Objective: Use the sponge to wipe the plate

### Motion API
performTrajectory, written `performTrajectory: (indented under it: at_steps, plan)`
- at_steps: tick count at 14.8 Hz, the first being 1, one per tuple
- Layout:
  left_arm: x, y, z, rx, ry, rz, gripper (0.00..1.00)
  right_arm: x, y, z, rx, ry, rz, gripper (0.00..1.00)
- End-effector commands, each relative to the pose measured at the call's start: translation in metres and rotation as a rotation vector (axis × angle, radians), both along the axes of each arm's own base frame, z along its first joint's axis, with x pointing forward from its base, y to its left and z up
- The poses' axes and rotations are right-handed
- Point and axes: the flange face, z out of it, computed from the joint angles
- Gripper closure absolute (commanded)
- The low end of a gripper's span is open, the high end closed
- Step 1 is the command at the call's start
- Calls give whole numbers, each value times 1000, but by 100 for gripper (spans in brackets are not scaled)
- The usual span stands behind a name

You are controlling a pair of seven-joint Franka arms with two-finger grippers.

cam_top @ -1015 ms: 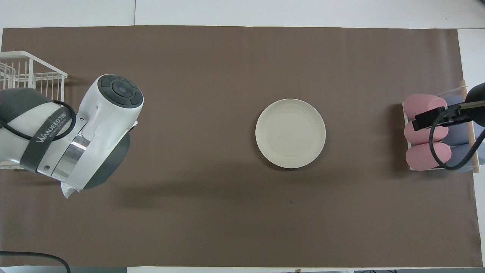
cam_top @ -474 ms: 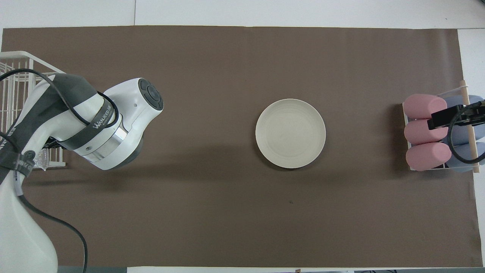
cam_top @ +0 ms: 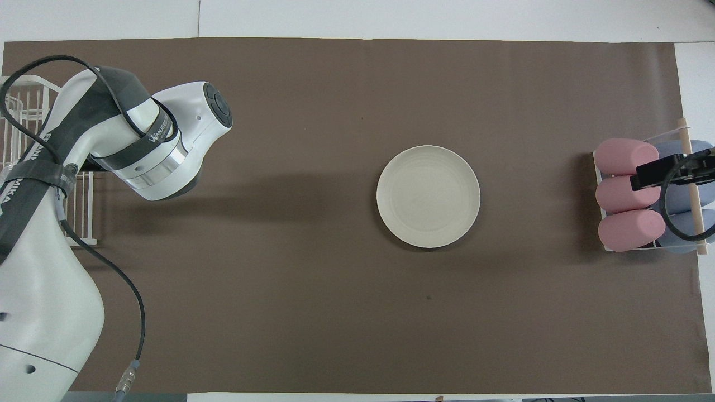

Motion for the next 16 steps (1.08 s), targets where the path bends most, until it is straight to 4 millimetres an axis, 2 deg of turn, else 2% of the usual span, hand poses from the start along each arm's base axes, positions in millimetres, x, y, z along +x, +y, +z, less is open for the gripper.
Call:
performTrajectory:
  at_steps: [1,7,12,13,14,15,16]
  plan:
    - [16,22,-5,-15,-8,-9,100,1,4,3,-5,5,-9,0]
    - [11,25,-17,-61,-30,21,100,1,11,5,-9,4,-44,0]
    - [13,32,-18,-69,-43,30,100,-2,11,9,-27,17,-74,0]
    - [13,33,-18,-67,-43,31,88,-1,12,9,-27,14,-74,0]
    - [13,34,-17,-69,-45,31,66,-1,12,9,-29,17,-83,0]
    - [14,34,-19,-73,-45,26,34,-2,12,9,-30,20,-94,0]
    - [14,39,-21,-76,-44,30,25,-2,12,8,-29,24,-99,0]
